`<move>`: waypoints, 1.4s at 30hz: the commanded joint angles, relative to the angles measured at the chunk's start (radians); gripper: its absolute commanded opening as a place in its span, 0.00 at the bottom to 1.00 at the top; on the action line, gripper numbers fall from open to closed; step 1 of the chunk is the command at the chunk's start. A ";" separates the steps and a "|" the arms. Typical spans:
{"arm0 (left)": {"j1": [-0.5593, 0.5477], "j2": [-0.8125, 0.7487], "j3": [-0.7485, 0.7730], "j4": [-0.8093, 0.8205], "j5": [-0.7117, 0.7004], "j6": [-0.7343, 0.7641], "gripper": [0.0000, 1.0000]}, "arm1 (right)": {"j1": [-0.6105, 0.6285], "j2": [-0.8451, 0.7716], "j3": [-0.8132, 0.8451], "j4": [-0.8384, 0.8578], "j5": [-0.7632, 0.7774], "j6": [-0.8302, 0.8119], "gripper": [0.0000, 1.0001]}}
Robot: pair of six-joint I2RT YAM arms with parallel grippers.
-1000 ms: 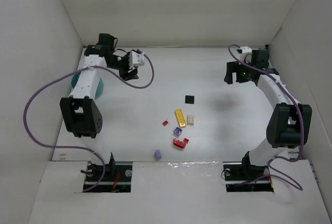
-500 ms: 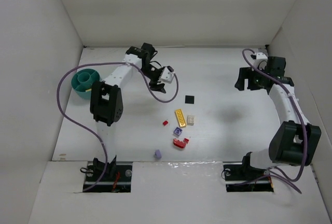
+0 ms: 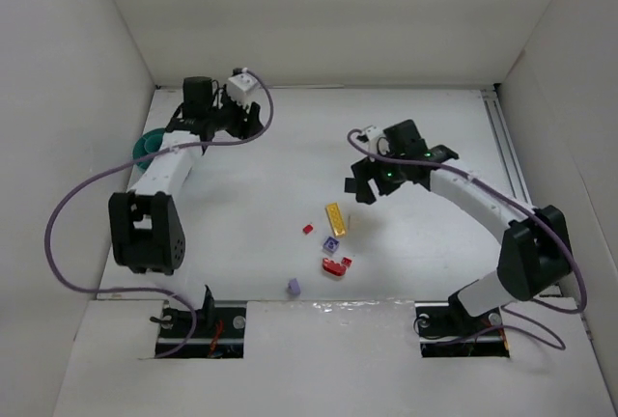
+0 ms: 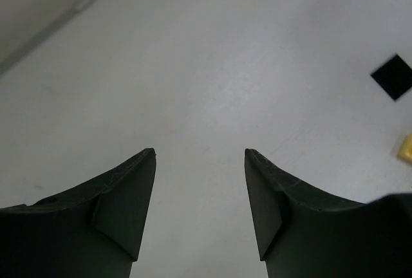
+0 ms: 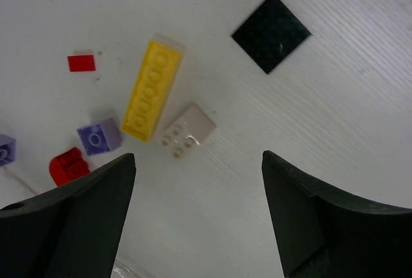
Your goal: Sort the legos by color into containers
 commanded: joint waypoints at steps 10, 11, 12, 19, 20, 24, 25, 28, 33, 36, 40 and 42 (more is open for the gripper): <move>0.077 -0.477 -0.368 0.261 -0.290 -0.266 0.58 | 0.318 0.224 0.136 0.078 0.260 0.271 0.74; 0.077 -0.504 -0.379 0.261 -0.302 -0.266 0.58 | 0.318 0.265 0.148 0.066 0.274 0.280 0.72; 0.077 -0.518 -0.388 0.261 -0.312 -0.266 0.58 | 0.329 0.284 0.148 0.066 0.274 0.303 0.72; 0.077 -0.573 -0.451 0.332 -0.345 -0.243 0.59 | 0.350 0.356 0.167 0.075 0.314 0.366 0.69; 0.077 -0.583 -0.460 0.345 -0.345 -0.243 0.59 | 0.350 0.365 0.167 0.065 0.323 0.382 0.69; 0.077 -0.592 -0.470 0.365 -0.345 -0.243 0.59 | 0.360 0.374 0.155 0.065 0.349 0.391 0.68; 0.077 -0.592 -0.479 0.365 -0.345 -0.234 0.59 | 0.360 0.374 0.145 0.065 0.339 0.391 0.67; 0.077 -0.603 -0.490 0.376 -0.356 -0.223 0.60 | 0.372 0.342 0.084 0.078 0.328 0.391 0.66; 0.077 -0.612 -0.517 0.399 -0.365 -0.214 0.60 | 0.393 0.273 -0.016 0.129 0.318 0.400 0.66; 0.077 -0.612 -0.517 0.420 -0.385 -0.214 0.60 | 0.393 0.273 -0.026 0.129 0.341 0.400 0.66; 0.077 -0.612 -0.527 0.420 -0.404 -0.223 0.60 | 0.393 0.326 -0.013 0.129 0.341 0.400 0.65; 0.077 -0.612 -0.527 0.420 -0.404 -0.223 0.60 | 0.393 0.357 0.001 0.129 0.354 0.400 0.61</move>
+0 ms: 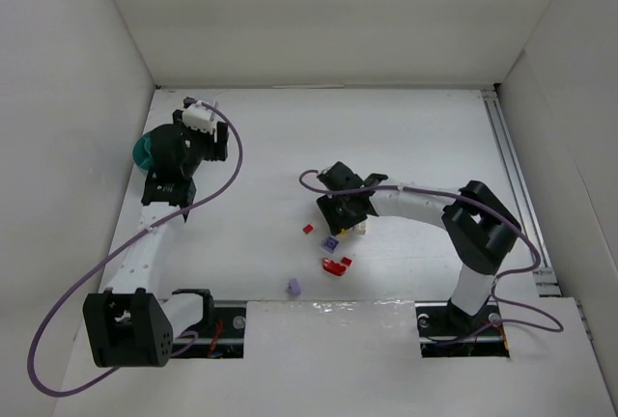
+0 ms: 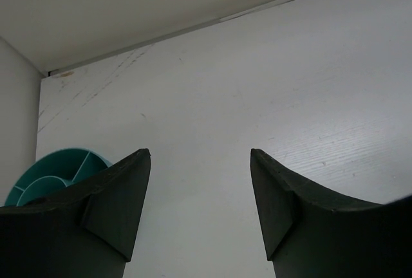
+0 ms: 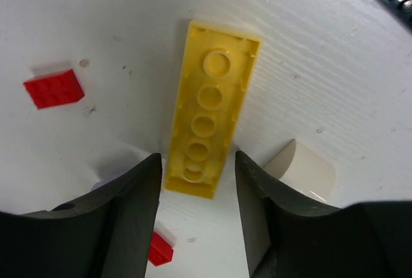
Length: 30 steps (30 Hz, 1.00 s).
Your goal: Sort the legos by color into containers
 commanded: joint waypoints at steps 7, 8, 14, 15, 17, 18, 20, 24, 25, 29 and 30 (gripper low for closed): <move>-0.001 -0.019 0.013 -0.038 -0.084 0.029 0.66 | 0.006 0.112 0.063 0.004 0.013 -0.039 0.32; -0.001 -0.005 0.024 -0.039 -0.084 0.029 0.66 | 0.006 0.097 0.080 0.004 0.013 -0.039 0.30; 0.009 0.018 0.094 -0.209 0.029 -0.066 0.66 | -0.017 -0.004 0.150 0.013 0.031 -0.140 0.19; 0.009 0.009 0.075 -0.209 0.060 -0.082 0.66 | -0.031 -0.015 0.163 0.027 0.051 -0.174 0.16; 0.009 -0.003 0.055 -0.235 0.147 -0.115 0.66 | -0.051 -0.015 0.197 0.027 0.077 -0.204 0.11; 0.009 -0.004 0.054 -0.246 0.183 -0.131 0.65 | -0.051 -0.015 0.224 0.027 0.077 -0.214 0.07; 0.009 0.015 0.082 -0.301 0.299 -0.141 0.63 | -0.074 -0.015 0.249 0.018 0.077 -0.247 0.05; 0.009 0.068 0.151 -0.362 0.414 -0.177 0.62 | -0.085 -0.070 0.269 0.036 0.065 -0.341 0.05; 0.009 0.078 0.162 -0.362 0.430 -0.187 0.62 | -0.085 -0.083 0.279 0.048 0.065 -0.361 0.07; 0.009 0.102 0.209 -0.350 0.549 -0.253 0.63 | -0.115 -0.106 0.322 0.059 0.007 -0.418 0.08; 0.009 0.113 0.220 -0.350 0.618 -0.269 0.63 | -0.125 -0.106 0.322 0.070 -0.022 -0.418 0.08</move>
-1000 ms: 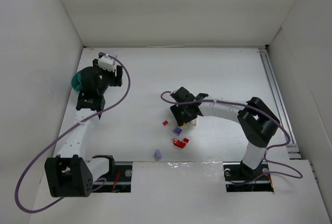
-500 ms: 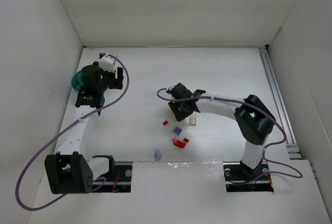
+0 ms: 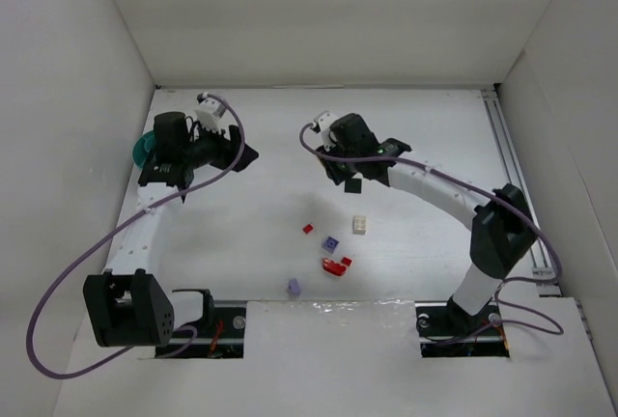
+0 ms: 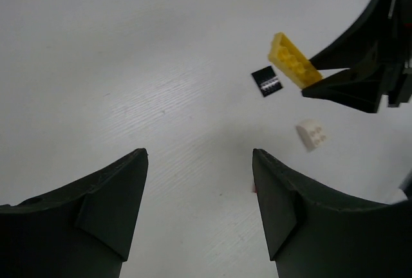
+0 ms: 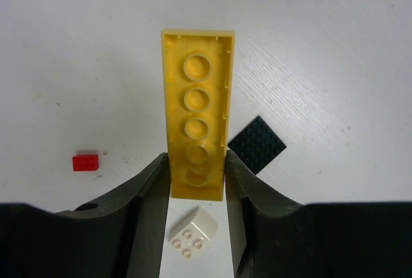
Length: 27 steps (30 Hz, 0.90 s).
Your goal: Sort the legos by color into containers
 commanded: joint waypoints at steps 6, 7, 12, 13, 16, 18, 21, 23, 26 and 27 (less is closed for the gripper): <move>-0.018 0.136 0.183 -0.086 0.368 -0.087 0.60 | -0.023 -0.087 0.066 0.100 -0.168 -0.113 0.10; -0.018 0.136 0.183 -0.098 0.388 -0.087 0.60 | -0.022 -0.087 0.054 0.120 -0.168 -0.125 0.10; -0.041 0.222 0.243 -0.196 0.499 -0.036 0.59 | 0.033 -0.139 -0.002 0.201 -0.151 -0.227 0.11; -0.041 0.222 0.243 -0.196 0.499 -0.036 0.59 | 0.033 -0.153 -0.011 0.202 -0.151 -0.240 0.11; -0.041 0.251 0.257 -0.210 0.543 -0.036 0.59 | 0.071 -0.164 -0.038 0.232 -0.106 -0.279 0.11; -0.041 0.269 0.296 -0.274 0.559 0.009 0.59 | 0.091 -0.173 -0.055 0.258 -0.088 -0.310 0.11; -0.041 0.300 0.329 -0.354 0.585 0.062 0.58 | 0.111 -0.193 -0.094 0.286 -0.079 -0.348 0.12; -0.041 0.314 0.348 -0.368 0.599 0.086 0.58 | 0.123 -0.202 -0.118 0.298 -0.056 -0.368 0.12; -0.050 0.323 0.349 -0.389 0.611 0.126 0.58 | 0.132 -0.202 -0.127 0.308 -0.047 -0.382 0.12; -0.050 0.323 0.358 -0.409 0.611 0.144 0.58 | 0.132 -0.202 -0.127 0.308 -0.047 -0.391 0.12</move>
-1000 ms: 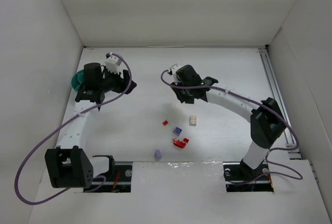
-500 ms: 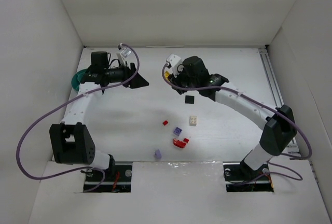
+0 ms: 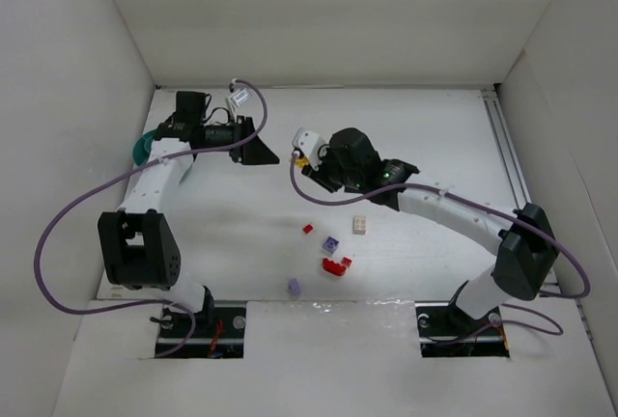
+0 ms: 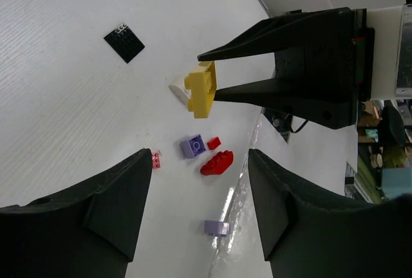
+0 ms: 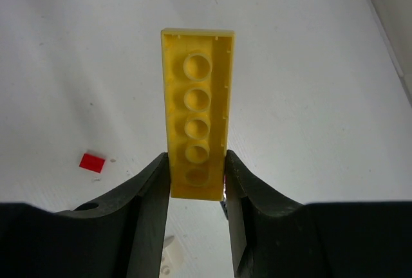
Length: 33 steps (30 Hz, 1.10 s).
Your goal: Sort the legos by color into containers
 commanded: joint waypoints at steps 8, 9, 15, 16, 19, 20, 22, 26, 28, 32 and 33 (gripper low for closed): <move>-0.058 0.046 0.083 -0.170 0.036 0.179 0.55 | 0.048 -0.038 0.010 0.090 0.037 -0.064 0.13; -0.058 0.046 0.069 -0.150 0.025 0.163 0.55 | 0.048 -0.038 0.010 0.090 0.037 -0.064 0.13; -0.058 0.001 0.037 -0.026 0.002 0.080 0.54 | 0.069 -0.038 0.010 0.090 0.037 -0.082 0.13; -0.058 0.001 0.037 -0.025 0.002 0.071 0.54 | 0.078 -0.038 0.010 0.100 0.037 -0.082 0.13; -0.058 0.001 0.037 -0.025 0.002 0.071 0.52 | 0.078 -0.038 0.010 0.100 0.037 -0.082 0.15; -0.068 0.001 0.037 -0.025 0.002 0.071 0.51 | 0.078 -0.038 0.010 0.100 0.037 -0.082 0.15; -0.077 0.001 0.037 -0.025 0.002 0.071 0.50 | 0.087 -0.029 0.019 0.100 0.037 -0.091 0.15; -0.088 -0.008 0.027 -0.025 -0.007 0.089 0.45 | 0.087 -0.029 0.019 0.109 0.046 -0.091 0.15; -0.098 -0.008 0.027 -0.025 -0.007 0.089 0.42 | 0.097 -0.020 0.028 0.109 0.046 -0.091 0.15; -0.109 -0.008 0.027 -0.035 -0.016 0.099 0.35 | 0.097 -0.010 0.039 0.109 0.055 -0.091 0.16; -0.109 -0.008 0.027 -0.035 -0.016 0.111 0.33 | 0.097 -0.010 0.039 0.109 0.055 -0.091 0.16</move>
